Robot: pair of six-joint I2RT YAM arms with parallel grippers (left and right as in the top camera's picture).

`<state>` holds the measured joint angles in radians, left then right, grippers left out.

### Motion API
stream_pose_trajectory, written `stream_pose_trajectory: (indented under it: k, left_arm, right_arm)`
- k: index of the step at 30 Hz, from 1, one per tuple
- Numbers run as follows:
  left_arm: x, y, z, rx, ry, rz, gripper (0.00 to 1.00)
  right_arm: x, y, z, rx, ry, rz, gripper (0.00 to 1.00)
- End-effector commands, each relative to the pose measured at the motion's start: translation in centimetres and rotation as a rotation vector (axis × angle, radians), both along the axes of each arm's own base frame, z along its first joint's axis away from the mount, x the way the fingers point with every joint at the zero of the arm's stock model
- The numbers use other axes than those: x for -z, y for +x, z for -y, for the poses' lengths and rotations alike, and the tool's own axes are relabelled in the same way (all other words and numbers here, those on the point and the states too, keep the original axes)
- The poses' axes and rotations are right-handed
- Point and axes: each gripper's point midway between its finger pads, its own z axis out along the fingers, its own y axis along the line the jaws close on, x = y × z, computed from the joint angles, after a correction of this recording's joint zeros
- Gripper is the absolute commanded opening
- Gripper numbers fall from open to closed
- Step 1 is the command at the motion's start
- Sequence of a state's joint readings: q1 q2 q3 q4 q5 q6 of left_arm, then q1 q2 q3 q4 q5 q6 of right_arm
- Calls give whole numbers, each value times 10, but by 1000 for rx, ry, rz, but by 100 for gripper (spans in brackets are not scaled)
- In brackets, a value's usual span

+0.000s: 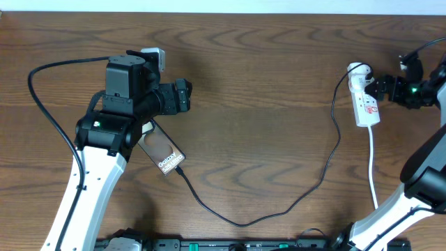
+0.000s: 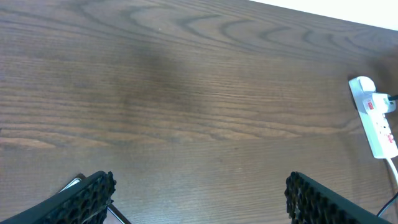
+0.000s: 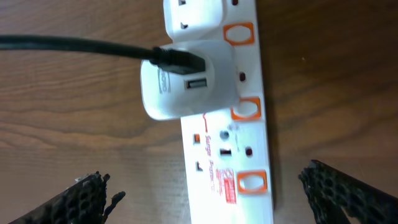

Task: Plug charger to phone and switch on socket
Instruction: 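Move the right gripper over the white power strip's switch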

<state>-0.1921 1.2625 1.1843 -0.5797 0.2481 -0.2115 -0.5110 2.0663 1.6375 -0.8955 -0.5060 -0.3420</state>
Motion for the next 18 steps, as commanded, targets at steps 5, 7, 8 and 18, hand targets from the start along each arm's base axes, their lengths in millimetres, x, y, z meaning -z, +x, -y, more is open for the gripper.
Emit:
stream_pose_trajectory:
  k: [5,7,8,18]
  left_arm:
    - [-9,2,-1,-2,12,20,90]
    - [-8,1,-1,-2,13,16,90]
    - [-8,1,-1,-2,13,15,90]
    - [-5,-1,-2,-2,16,2,90]
  right_arm:
    - [0,19,-23,-85,-8,52,99]
    - [-1,21,-28,-96,-11,57,99]
    - [0,22,-29,-99,-13,56,99]
    - [17,20,-30,-52,4,-4,99]
